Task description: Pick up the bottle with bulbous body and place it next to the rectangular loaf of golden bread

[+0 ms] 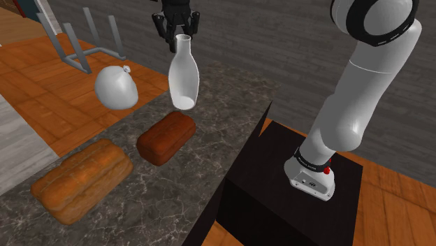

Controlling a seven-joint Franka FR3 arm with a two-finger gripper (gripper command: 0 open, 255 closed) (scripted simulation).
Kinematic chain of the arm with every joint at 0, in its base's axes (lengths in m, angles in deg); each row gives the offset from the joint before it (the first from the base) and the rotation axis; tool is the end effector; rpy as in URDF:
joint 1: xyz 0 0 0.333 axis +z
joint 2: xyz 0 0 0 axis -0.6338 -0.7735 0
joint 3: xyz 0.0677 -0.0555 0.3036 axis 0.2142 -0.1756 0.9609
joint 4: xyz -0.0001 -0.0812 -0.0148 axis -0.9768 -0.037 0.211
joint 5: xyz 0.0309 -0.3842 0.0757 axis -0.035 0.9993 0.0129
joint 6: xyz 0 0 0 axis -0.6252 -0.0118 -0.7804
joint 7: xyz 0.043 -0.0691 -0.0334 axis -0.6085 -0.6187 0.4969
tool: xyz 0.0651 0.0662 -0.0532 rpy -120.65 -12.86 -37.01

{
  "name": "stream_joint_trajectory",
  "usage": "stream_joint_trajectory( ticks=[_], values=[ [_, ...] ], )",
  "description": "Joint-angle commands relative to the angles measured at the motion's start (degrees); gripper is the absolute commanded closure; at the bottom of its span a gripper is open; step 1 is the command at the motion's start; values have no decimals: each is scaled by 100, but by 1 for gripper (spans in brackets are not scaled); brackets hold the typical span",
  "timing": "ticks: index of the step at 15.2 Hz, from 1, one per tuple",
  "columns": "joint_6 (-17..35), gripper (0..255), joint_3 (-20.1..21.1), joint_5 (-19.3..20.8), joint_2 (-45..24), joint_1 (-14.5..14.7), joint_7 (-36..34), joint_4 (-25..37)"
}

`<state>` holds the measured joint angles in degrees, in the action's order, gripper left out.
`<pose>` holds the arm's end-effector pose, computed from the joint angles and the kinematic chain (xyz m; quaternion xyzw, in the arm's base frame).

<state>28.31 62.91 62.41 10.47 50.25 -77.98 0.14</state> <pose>0.5222 0.2288 0.6401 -0.9930 0.1122 0.0359 0.0026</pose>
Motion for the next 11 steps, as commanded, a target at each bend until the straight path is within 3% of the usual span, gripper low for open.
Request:
stream_joint_trajectory(
  ticks=[1, 11],
  values=[
    [-19, 255, 131, 7, -44, 166, -305, 75],
    [-138, 255, 721, 205, -648, 1055, -1730, 816]
  ],
)
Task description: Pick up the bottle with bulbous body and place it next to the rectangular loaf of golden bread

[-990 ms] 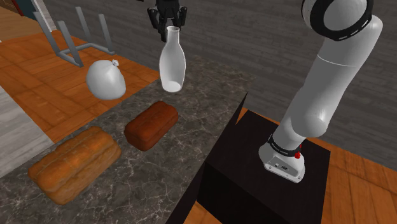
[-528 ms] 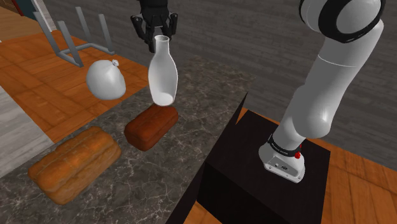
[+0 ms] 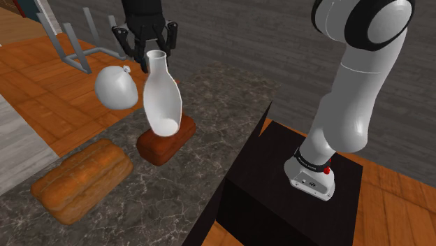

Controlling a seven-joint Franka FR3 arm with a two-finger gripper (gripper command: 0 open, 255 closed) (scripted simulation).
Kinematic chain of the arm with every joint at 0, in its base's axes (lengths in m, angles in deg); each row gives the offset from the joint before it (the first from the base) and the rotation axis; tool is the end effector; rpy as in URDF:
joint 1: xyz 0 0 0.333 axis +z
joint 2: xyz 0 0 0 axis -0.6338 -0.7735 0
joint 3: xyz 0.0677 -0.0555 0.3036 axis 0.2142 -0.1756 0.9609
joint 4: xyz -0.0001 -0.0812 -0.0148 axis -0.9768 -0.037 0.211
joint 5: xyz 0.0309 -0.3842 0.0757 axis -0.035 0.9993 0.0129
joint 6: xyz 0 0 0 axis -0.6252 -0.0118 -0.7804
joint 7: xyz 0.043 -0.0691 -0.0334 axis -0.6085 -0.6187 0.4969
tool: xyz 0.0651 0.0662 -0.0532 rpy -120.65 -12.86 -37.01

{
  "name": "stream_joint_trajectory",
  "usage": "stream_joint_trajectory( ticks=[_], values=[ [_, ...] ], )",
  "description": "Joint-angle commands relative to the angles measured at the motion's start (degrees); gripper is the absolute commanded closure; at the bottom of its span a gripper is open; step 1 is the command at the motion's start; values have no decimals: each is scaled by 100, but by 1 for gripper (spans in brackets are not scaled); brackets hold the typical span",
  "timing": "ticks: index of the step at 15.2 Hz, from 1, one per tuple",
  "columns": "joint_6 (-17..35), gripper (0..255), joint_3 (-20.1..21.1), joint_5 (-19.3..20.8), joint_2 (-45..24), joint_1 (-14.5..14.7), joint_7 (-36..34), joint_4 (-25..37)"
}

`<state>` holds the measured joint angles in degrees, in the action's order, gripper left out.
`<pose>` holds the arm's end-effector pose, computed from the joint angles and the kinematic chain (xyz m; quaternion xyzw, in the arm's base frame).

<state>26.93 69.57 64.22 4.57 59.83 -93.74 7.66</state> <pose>0.4702 0.3659 0.6425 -0.9930 0.1121 0.0359 0.0024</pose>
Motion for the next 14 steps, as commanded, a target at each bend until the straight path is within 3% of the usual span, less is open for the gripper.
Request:
stream_joint_trajectory(
  ticks=[1, 6, 10, 14],
  values=[
    [-30, 255, 107, 65, -161, 203, -298, 196],
    [-276, 255, 328, 342, -825, 820, -1007, 1090],
    [-706, 255, 420, 688, -1658, 1521, -1543, 2342],
    [-174, 255, 433, 555, -1330, 1330, -1513, 1483]
  ],
)
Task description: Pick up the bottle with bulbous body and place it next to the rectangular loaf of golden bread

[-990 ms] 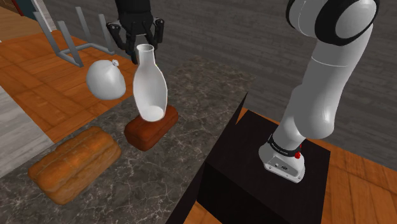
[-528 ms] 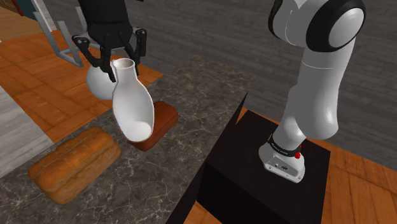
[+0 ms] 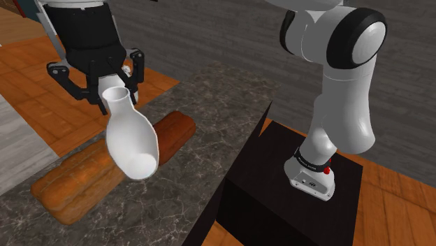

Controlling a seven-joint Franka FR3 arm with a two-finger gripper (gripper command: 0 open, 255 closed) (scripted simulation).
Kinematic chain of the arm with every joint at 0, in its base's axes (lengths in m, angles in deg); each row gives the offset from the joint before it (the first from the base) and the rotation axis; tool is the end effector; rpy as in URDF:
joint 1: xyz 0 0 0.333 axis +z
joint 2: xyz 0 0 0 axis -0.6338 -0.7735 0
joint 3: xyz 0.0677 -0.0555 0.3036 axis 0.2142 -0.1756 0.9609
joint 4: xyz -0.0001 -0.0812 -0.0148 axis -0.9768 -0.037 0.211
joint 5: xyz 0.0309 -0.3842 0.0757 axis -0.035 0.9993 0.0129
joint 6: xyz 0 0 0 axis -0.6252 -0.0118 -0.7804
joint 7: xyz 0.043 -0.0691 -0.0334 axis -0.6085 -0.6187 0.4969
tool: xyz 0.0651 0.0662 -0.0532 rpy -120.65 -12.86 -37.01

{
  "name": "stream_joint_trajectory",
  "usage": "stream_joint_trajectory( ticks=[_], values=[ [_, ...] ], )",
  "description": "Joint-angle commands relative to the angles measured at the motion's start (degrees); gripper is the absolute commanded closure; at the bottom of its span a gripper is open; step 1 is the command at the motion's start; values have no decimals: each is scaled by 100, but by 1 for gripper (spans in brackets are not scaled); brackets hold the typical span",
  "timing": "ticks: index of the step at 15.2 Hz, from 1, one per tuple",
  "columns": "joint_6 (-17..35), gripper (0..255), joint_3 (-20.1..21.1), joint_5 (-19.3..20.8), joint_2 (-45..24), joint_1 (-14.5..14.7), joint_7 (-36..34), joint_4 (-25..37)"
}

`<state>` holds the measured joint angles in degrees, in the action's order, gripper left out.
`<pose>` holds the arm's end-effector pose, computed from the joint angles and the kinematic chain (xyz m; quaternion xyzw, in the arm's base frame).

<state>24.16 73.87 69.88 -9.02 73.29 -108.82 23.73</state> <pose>0.4154 0.5011 0.6261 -0.9929 0.1130 0.0360 0.0021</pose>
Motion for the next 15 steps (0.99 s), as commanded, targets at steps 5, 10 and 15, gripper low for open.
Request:
stream_joint_trajectory(
  ticks=[5, 10, 15],
  values=[
    [646, 255, 8, -113, 284, -166, 34, -918],
    [1122, 255, 5, -176, 446, -262, 67, -1550],
    [1556, 255, -2, -214, 542, -327, 93, -2078]
  ],
)
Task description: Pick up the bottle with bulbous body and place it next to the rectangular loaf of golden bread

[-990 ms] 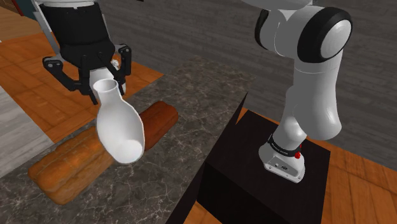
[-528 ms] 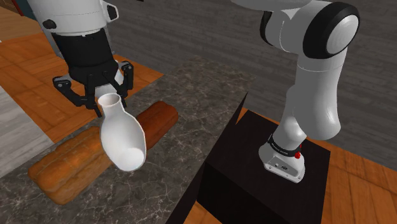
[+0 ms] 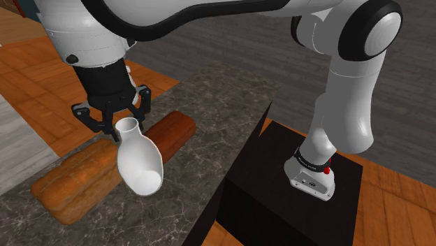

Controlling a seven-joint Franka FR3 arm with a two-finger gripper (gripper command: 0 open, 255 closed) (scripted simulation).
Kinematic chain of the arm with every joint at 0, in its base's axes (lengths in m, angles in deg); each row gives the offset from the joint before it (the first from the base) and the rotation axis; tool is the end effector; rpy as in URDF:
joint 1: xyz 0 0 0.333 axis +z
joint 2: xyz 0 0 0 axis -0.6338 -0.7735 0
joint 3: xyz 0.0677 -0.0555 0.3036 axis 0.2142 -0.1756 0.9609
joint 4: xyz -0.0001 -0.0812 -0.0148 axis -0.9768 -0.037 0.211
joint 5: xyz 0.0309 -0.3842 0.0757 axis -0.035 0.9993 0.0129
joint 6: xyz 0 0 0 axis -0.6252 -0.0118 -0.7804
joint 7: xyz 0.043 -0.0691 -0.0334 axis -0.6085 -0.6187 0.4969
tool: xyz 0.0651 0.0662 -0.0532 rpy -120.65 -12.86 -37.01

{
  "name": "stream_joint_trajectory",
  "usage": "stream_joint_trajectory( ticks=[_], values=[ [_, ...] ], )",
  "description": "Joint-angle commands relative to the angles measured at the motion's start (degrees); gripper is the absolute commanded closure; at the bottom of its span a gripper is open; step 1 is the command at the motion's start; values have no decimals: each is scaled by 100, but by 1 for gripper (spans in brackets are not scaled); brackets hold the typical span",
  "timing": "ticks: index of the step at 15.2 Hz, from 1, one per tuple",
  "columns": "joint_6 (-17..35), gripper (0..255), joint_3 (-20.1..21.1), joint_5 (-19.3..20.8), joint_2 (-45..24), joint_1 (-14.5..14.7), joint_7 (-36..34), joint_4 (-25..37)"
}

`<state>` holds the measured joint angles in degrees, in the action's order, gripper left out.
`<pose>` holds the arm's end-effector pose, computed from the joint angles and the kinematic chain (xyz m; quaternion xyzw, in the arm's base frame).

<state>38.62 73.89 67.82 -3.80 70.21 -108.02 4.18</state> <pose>0.4150 0.5030 0.5484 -0.9929 0.1131 0.0358 0.0022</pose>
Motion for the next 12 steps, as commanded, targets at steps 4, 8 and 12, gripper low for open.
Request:
stream_joint_trajectory(
  ticks=[4, 8, 12],
  values=[
    [438, 255, -10, -22, 61, -55, 28, -491],
    [751, 255, -18, -26, 74, -80, 37, -818],
    [1054, 255, -28, -19, 62, -96, 42, -1111]
  ],
)
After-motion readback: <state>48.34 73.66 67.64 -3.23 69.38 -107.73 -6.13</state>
